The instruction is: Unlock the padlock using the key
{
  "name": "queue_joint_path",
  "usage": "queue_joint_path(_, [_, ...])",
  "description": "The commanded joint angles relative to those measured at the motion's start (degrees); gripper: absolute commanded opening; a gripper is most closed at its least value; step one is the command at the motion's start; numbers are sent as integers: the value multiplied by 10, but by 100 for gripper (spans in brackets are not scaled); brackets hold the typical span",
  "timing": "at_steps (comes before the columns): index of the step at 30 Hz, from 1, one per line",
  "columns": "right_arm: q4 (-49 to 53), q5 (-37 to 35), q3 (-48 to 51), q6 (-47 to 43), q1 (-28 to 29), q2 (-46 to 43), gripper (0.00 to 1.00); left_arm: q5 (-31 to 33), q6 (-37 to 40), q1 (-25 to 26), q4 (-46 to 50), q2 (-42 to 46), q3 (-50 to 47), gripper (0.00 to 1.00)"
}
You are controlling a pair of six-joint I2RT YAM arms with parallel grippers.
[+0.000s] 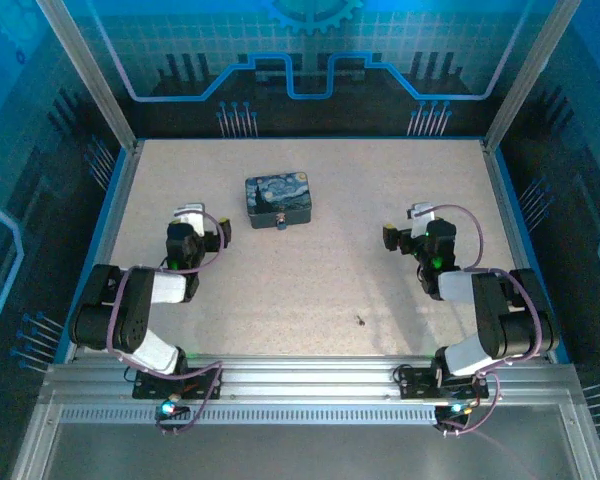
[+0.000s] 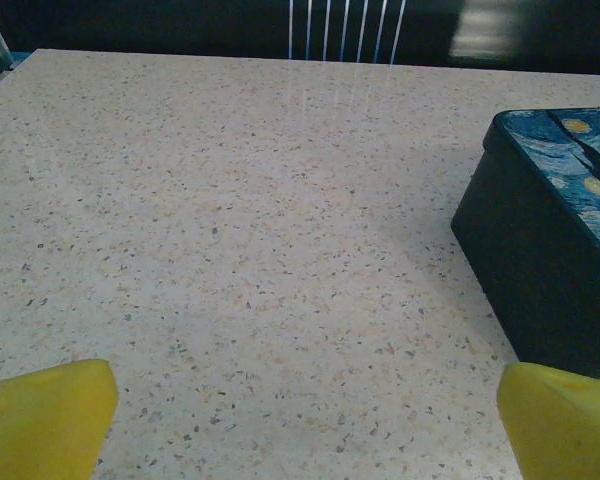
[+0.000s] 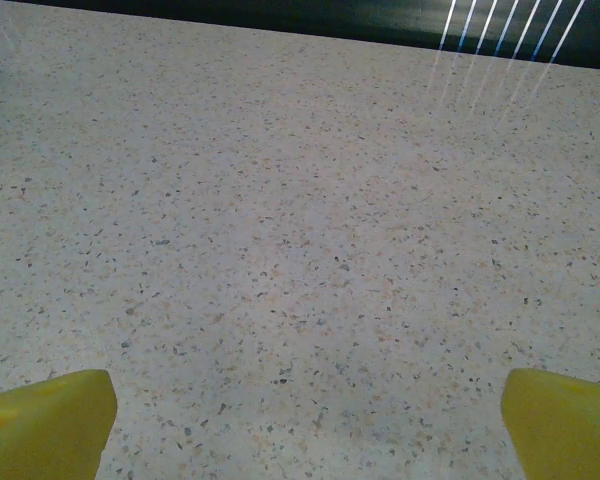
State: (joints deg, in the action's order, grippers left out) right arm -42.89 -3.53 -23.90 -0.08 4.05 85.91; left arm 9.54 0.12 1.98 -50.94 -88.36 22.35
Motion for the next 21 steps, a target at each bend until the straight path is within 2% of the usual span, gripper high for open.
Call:
queue_joint_path(1, [0,10,-10,-5,-8,2,100,-11,-2,-6,-20,-6,-5,99])
queue_joint_path(19, [-1,7,-10,-3,-10,0,100,-3,-5,-6,-28,-3,-11,99])
queue_joint_path(21, [36,4,-21,0,-9,-24,100,8,-9,-6,-41,19,-27,99])
